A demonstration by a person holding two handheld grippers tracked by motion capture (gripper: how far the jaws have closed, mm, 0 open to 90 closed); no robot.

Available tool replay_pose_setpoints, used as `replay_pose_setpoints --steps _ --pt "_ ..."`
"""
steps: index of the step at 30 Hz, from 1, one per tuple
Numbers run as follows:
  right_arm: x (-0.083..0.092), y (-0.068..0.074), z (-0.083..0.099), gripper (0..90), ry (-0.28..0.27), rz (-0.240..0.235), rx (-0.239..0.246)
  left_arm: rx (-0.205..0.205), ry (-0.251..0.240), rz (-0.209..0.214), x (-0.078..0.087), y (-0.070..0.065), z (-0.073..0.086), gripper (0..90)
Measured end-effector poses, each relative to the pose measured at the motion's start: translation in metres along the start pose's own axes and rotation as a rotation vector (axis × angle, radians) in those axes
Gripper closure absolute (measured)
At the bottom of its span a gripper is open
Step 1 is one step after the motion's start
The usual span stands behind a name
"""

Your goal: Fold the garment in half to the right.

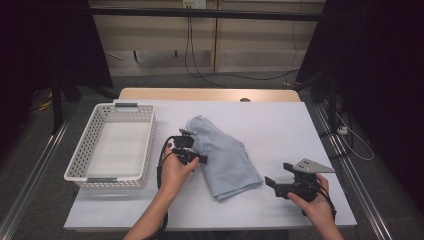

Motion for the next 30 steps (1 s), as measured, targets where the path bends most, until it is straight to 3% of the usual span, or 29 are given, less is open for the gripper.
replay_pose_setpoints --steps 1,4,7,13,17,22,30 --pt "0.000 0.000 0.000 10.3 0.001 0.002 -0.001 -0.015 0.004 -0.025 0.003 0.005 -0.003 86.7" --pt "0.002 -0.001 -0.001 10.3 -0.006 0.009 -0.006 0.003 -0.024 -0.046 0.004 0.013 -0.010 86.2" --pt "0.003 -0.002 -0.001 10.3 -0.007 0.012 -0.004 -0.002 -0.014 -0.046 0.000 0.014 -0.010 85.2" --pt "0.000 -0.002 0.001 10.3 0.004 0.003 -0.001 0.037 -0.071 -0.034 0.012 0.016 -0.009 57.8" --pt "-0.001 0.000 -0.001 10.3 0.002 0.000 0.004 0.046 -0.088 -0.020 0.018 0.013 -0.004 45.3" --pt "-0.003 0.002 -0.003 10.3 -0.001 -0.006 0.007 0.053 -0.092 0.016 0.022 0.007 0.001 37.0" --pt "-0.008 0.006 -0.005 10.3 0.001 -0.022 0.018 0.051 -0.068 0.014 0.009 0.000 0.010 29.8"
Point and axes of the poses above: each handheld gripper's, and its own axes: x roughly backward along the jaws, z roughly out of its underside, y roughly to its left, the point moved 3 cm from there along -x, roughly forward along the jaws, and after that the axes turned 2 degrees about x, right-handed, at the moved point
